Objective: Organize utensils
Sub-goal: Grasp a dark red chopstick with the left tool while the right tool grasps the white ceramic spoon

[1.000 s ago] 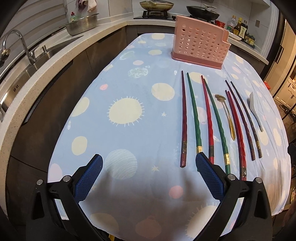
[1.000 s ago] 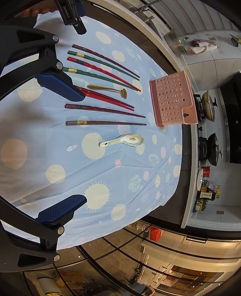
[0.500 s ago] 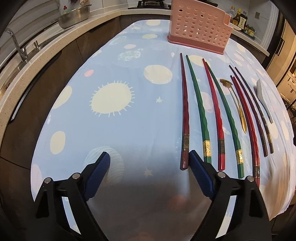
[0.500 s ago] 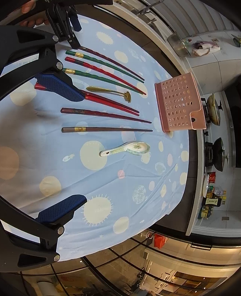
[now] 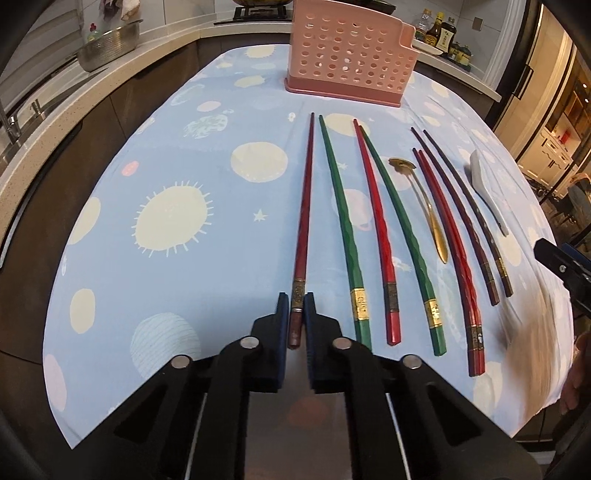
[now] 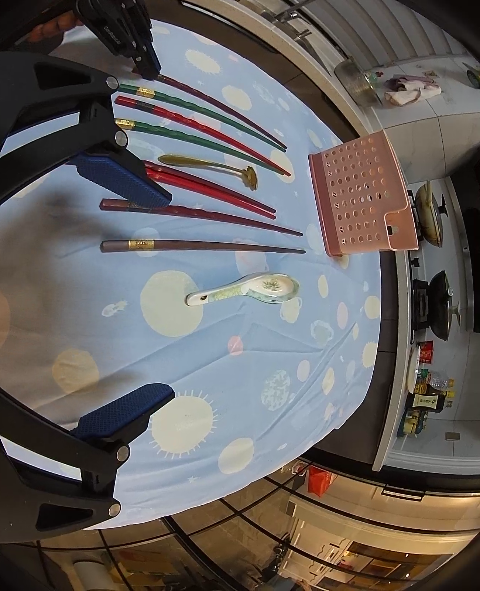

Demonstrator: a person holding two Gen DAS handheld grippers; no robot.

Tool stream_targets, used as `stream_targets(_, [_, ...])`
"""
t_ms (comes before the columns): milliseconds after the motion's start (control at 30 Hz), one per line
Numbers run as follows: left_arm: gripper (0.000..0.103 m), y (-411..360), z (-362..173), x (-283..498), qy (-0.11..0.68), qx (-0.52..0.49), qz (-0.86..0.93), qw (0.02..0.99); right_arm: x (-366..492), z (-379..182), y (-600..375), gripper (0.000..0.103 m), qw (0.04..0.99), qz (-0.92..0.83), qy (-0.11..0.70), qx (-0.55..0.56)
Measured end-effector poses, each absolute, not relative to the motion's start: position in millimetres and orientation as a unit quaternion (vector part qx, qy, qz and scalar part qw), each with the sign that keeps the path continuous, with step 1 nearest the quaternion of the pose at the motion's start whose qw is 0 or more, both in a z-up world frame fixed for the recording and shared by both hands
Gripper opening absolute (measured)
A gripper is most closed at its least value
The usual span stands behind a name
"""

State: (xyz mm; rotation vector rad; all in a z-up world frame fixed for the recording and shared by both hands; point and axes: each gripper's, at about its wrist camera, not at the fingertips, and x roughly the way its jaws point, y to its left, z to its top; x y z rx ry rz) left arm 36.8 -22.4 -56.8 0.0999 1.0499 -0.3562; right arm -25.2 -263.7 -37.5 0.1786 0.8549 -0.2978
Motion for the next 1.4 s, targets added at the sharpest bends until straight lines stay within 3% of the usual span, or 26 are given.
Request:
stream_targets(100, [0.007, -26, -55, 38, 0.499, 0.047, -0.176, 0.847, -15, -40, -271, 0.083, 0.895, -0.142, 0.413, 0.092])
stream_targets(267, [0.007, -26, -45, 46, 0.487, 0.042, -0.172, 0.855, 4, -45, -282, 0.053, 0.894, -0.130, 0.416, 0.107])
stream_targets(533, [0.007, -24, -44, 62, 0.489, 0.040, -0.156, 0.857, 30, -64, -279, 0.022, 0.888, -0.107, 0.437, 0.097])
stream_targets(767, [0.007, -26, -49, 66, 0.496, 0.040, -0.154, 0.854, 39, -73, -279, 0.009, 0.886, -0.109, 0.443, 0.079])
stream_targets(1233, [0.007, -27, -53, 68, 0.500, 0.038, -0.160, 0.850, 41, -76, -281, 0.007, 0.891, -0.117, 0.434, 0.060])
stream_targets(1300, [0.007, -27, -54, 68, 0.501, 0.036, -0.161, 0.850, 42, -76, -279, 0.011, 0.892, -0.112, 0.435, 0.056])
stream_targets(1400, [0.007, -26, -54, 67, 0.501, 0.036, -0.161, 0.850, 44, -77, -278, 0.029, 0.890, -0.104, 0.439, 0.060])
